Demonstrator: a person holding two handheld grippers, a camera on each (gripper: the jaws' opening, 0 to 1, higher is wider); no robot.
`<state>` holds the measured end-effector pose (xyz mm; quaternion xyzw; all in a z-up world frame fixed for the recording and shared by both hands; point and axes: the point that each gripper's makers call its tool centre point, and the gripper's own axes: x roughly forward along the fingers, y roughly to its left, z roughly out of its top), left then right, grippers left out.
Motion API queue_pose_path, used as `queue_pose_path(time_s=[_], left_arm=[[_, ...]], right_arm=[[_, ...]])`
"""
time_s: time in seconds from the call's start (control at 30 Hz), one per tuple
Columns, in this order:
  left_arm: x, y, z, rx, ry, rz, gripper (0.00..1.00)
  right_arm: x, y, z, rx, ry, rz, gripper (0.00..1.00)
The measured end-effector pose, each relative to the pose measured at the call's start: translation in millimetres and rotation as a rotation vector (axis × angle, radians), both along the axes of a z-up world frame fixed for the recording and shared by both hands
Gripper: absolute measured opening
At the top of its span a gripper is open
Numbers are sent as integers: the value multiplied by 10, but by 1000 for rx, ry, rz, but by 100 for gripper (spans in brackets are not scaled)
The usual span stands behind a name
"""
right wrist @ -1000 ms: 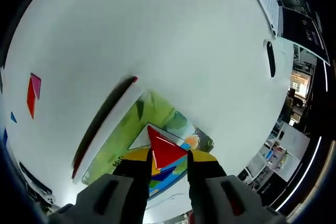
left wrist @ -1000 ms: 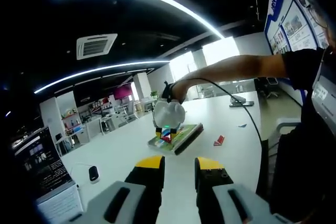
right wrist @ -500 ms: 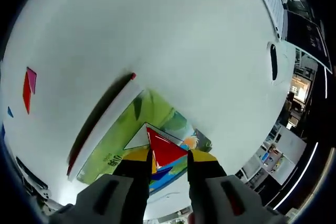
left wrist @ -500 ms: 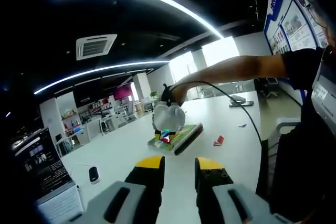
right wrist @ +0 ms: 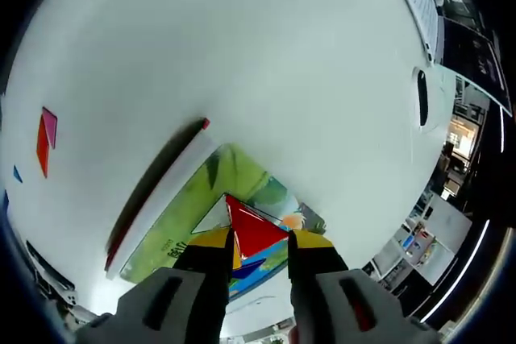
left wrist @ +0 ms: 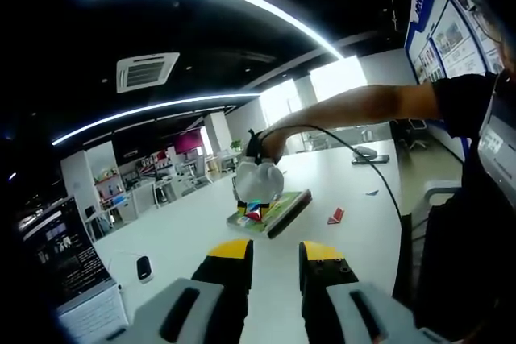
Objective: Pick up the tangram pieces one by one and place each piece onto its matching region on the pattern sheet, fitting the shapes together until the outline on the sheet is completely filled by the tangram pieces
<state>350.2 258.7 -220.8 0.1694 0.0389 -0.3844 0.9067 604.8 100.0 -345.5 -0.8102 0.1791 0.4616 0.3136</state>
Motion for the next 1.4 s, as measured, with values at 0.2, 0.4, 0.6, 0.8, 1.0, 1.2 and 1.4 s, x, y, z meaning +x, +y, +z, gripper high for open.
queue_pose_path(time_s=[0.2,0.4,0.6,0.8,1.0,1.2,1.4], left_arm=[[3,7,-4,-1,0,2,25],[1,2,-2,0,0,1,25],[3,9,-1,0,0,1,25],[5,7,-4,1,1,1,25],[2,3,-7,1,0,0,25],[3,12,-4,1,-1,0,25],[8,20,-8,0,0,3,25]], right_arm=[[-12,-2,1,6,-3,1,28],[-14,-1,-6,-3,-11,-6,29],[-20,-1,0,17,-13,-17,29],[-31,-3,-1,22,-11,-7,29],[-27,5,-5,9,-17,10,29],[12,29,12,20,-28,7,33],[116,-34,139,63,-65,-53,45]])
